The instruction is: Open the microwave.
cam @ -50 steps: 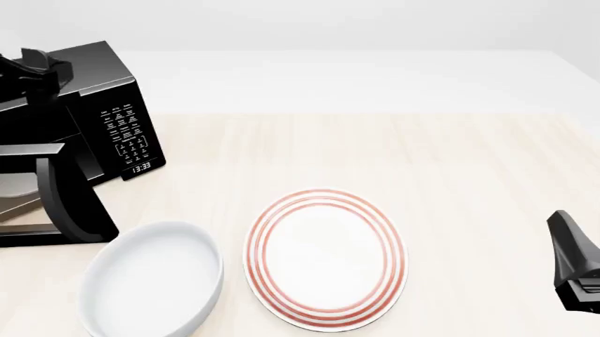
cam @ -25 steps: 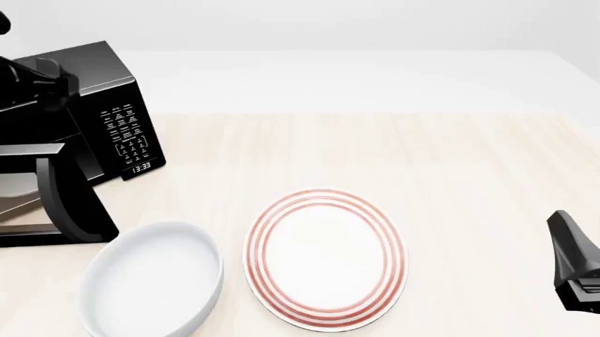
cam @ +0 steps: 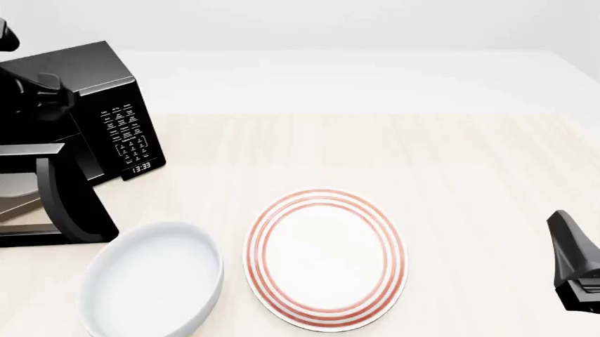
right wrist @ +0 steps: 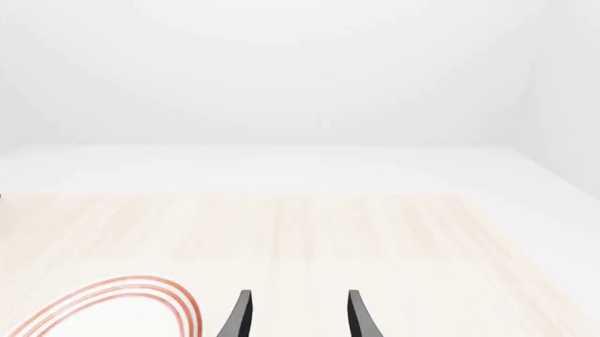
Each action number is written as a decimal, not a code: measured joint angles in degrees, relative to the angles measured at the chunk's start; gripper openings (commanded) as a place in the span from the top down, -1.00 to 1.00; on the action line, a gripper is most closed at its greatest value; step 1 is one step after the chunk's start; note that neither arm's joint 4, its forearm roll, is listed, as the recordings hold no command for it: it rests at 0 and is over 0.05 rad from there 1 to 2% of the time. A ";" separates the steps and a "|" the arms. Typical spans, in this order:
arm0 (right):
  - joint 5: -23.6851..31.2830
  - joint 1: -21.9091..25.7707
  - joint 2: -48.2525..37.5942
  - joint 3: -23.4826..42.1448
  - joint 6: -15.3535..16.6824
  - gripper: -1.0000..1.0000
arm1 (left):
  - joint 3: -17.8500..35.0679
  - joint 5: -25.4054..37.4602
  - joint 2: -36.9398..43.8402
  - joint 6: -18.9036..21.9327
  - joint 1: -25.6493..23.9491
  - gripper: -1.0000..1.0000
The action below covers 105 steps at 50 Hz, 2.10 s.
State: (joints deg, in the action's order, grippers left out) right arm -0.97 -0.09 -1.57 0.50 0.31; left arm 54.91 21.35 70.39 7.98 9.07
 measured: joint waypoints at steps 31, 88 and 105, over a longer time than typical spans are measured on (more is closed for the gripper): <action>0.00 0.00 0.00 0.00 0.00 -1.00 | -0.40 -2.23 5.00 1.17 5.21 -1.00; 0.00 0.00 0.00 0.00 0.00 -1.00 | -4.85 -4.77 6.31 -1.09 6.68 -1.00; 0.00 0.00 0.00 0.00 0.00 -1.00 | -7.09 -4.53 3.78 -1.34 6.74 -1.00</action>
State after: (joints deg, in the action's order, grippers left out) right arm -0.97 -0.09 -1.57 0.50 0.31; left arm 47.82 16.82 74.17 6.64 15.81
